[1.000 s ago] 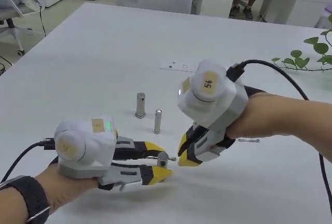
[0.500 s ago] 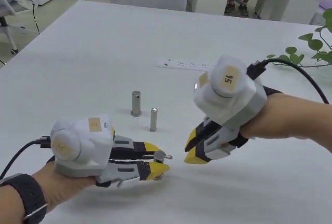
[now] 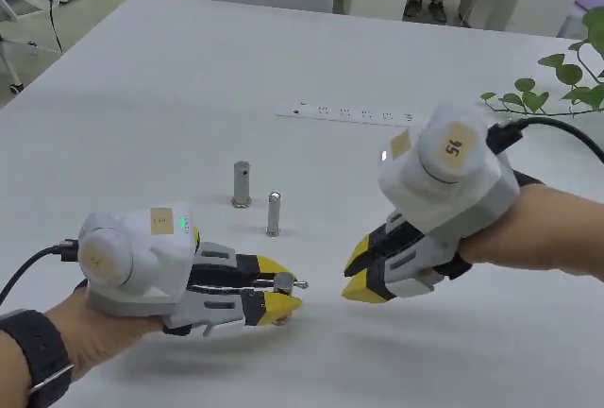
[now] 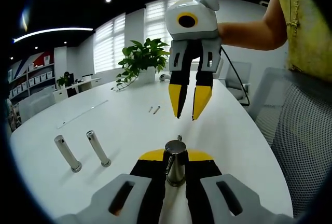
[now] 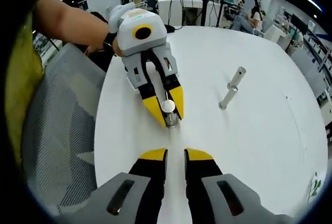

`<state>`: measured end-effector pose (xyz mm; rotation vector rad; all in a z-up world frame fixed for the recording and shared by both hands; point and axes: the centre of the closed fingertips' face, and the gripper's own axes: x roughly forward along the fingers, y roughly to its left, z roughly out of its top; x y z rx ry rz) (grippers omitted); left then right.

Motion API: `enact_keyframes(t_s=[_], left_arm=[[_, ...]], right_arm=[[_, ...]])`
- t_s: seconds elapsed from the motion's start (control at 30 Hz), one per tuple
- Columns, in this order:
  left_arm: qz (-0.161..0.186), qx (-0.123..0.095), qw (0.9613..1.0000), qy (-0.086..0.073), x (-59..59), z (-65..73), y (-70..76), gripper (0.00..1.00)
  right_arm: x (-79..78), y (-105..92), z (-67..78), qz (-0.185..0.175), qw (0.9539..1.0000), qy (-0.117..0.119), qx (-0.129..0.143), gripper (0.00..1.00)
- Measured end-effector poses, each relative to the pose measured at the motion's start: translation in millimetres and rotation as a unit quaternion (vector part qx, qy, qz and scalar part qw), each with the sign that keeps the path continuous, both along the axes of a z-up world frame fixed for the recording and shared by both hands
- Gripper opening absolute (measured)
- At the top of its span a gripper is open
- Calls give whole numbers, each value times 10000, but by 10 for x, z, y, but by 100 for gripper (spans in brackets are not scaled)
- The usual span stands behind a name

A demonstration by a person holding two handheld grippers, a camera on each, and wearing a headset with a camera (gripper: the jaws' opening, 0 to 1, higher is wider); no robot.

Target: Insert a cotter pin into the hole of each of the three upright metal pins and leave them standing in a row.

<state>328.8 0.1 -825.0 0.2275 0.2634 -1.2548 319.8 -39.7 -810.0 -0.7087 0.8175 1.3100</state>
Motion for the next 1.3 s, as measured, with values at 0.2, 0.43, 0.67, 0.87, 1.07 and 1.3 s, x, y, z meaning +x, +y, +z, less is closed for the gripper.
enact_keyframes(t_s=[0.2, 0.43, 0.67, 0.87, 1.07, 1.3], left_arm=[[9, -17, 10000, 57, 13, 0, 17, 10], [64, -26, 9999, 89, 24, 9, 31, 10], [99, -28, 9999, 104, 33, 29, 42, 10], [155, -48, 9998, 120, 72, 46, 82, 10], [339, -154, 9992, 123, 185, 105, 229, 10], [542, -143, 9984, 50, 388, 181, 465, 10]], right_arm=[[-47, -26, -15, -131, 9995, -17, 285, 20], [-41, -3, 45, -348, 9961, -61, 803, 33], [-22, -20, 87, -552, 9916, -180, 1153, 45], [45, -12, 172, -813, 9838, -312, 1565, 60], [61, -5, 263, -1028, 9724, -349, 2065, 71], [71, -71, 236, -1163, 9703, -370, 2089, 73]])
